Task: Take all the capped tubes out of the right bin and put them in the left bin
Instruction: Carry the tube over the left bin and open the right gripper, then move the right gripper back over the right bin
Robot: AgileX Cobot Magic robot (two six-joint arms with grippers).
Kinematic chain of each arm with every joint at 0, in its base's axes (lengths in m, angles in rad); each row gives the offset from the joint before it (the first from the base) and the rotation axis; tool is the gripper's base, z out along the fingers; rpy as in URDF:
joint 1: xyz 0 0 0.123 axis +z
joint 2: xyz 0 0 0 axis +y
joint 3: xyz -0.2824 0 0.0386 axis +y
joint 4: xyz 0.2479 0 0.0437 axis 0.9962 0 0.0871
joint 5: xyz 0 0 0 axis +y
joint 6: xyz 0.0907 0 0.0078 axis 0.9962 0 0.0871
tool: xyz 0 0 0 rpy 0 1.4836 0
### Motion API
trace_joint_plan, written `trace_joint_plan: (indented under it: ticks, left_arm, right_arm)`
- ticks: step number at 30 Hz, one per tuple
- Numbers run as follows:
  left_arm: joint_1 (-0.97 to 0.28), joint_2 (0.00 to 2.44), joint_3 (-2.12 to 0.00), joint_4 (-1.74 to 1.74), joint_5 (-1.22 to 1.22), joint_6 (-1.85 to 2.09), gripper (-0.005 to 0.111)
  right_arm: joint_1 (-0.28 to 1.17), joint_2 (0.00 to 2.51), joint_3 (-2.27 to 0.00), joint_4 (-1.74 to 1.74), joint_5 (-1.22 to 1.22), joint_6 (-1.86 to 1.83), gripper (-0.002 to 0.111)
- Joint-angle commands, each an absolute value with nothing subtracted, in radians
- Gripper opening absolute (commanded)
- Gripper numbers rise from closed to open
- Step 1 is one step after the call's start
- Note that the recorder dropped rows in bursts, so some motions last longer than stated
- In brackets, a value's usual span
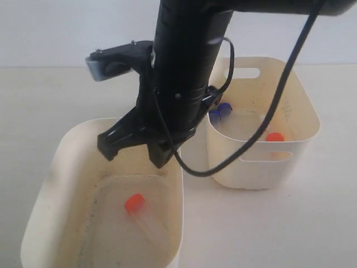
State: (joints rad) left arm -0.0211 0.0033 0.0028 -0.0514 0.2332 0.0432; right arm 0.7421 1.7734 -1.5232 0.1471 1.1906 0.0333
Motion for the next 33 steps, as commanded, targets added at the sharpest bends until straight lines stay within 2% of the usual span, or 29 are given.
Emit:
trace_joint_plan:
  ticks: [1, 6, 9, 21, 33]
  left_arm:
    - [-0.020, 0.000, 0.000, -0.052, 0.232, 0.035, 0.004]
    - [-0.020, 0.000, 0.000, -0.052, 0.232, 0.035, 0.004]
    - [-0.020, 0.000, 0.000, -0.052, 0.232, 0.035, 0.004]
    - [-0.020, 0.000, 0.000, -0.052, 0.232, 0.035, 0.004]
    - [-0.020, 0.000, 0.000, -0.052, 0.232, 0.035, 0.004]
  right_arm:
    - [0.615, 1.765, -1.598, -0.013, 1.196, 0.099, 0.000]
    - [0.392, 1.789, -1.605, -0.031, 1.020, 0.296, 0.000]
    - [0.329, 1.844, -1.605, -0.031, 0.971, 0.316, 0.000]
    - [0.322, 2.023, -1.605, -0.071, 0.921, 0.402, 0.000]
    - [0.309, 1.987, -1.607, -0.064, 0.893, 0.410, 0.000]
